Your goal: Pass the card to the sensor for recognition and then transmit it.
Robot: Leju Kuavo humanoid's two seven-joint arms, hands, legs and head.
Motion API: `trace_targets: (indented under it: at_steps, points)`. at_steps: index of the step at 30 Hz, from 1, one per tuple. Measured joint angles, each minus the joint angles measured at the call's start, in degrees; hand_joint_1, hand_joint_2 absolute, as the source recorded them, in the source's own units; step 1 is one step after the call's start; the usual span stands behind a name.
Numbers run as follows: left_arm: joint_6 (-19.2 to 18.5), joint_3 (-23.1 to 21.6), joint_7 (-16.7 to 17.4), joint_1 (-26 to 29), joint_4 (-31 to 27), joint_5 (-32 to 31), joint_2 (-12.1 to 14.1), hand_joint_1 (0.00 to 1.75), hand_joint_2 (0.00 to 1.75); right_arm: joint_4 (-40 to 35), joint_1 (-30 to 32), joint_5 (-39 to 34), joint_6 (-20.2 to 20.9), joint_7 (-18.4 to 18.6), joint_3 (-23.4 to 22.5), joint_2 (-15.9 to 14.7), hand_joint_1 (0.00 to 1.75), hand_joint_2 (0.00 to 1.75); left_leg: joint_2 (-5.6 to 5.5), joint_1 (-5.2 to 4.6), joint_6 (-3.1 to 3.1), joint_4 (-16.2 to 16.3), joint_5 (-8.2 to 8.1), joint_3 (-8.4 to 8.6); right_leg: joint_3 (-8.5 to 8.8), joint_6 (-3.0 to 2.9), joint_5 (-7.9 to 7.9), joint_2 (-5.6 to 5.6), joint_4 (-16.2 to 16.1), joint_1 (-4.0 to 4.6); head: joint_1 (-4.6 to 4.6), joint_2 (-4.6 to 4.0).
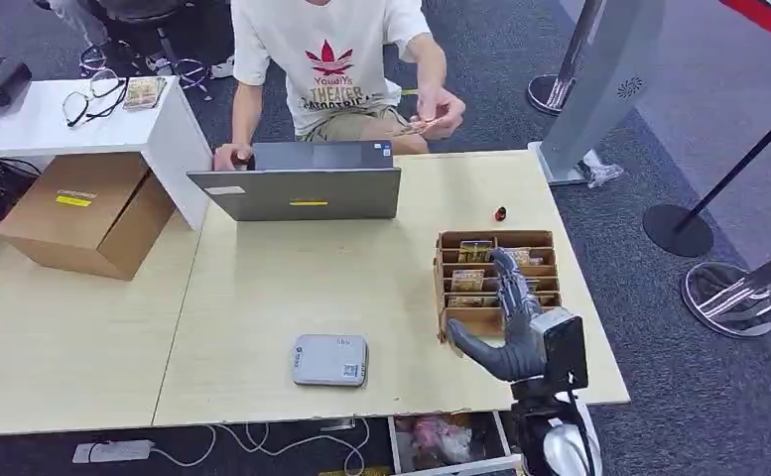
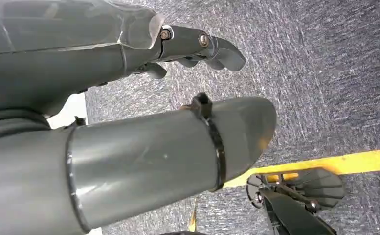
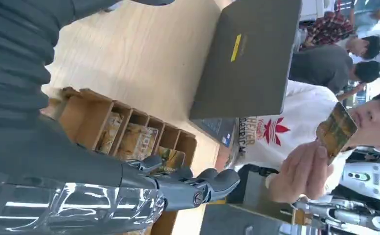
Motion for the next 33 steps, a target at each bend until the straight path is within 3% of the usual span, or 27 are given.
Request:
trace_targets:
  at_steps: [13,17,24,33]
  points:
    - [-0.46,-0.85,0.00,-0.41,0.00,-1.11,0.00,0.00,0.00,-0.44,-5.60,23.71,-18.63,-3.13,2.84,-0.59,0.00,1.75,0.01,0.00,0.00,0.00,0.03,0.03,0.02,-0.01,0.02,0.02,0.02,0.00,0.00,0.00]
    - [-0.46,-1.05,0.00,-0.51,0.00,-1.20,0.00,0.00,0.00,-0.39,-7.02,26.51,-20.82,-2.87,4.35,-1.09,0.00,1.75,0.01,0.00,0.00,0.00,0.03,0.04,0.03,-0.01,0.02,0.00,0.02,0.00,0.02,0.00]
    - [-0.22,-1.49,-0.02,-0.58,0.00,-1.22,0.00,0.00,0.00,3.22,-12.32,38.71,-30.81,0.77,9.12,-3.30,0.00,1.75,0.03,0.00,0.00,0.00,0.03,0.05,0.04,-0.01,0.03,0.03,0.02,0.00,0.02,0.00]
    - [-0.09,-1.55,-0.20,-0.56,0.00,-1.12,0.09,0.00,0.00,10.71,-19.37,49.12,-34.04,4.94,15.23,-4.48,0.00,1.75,0.02,0.01,-0.01,0.00,0.05,0.06,0.04,-0.02,0.04,0.01,0.03,0.01,0.00,0.00]
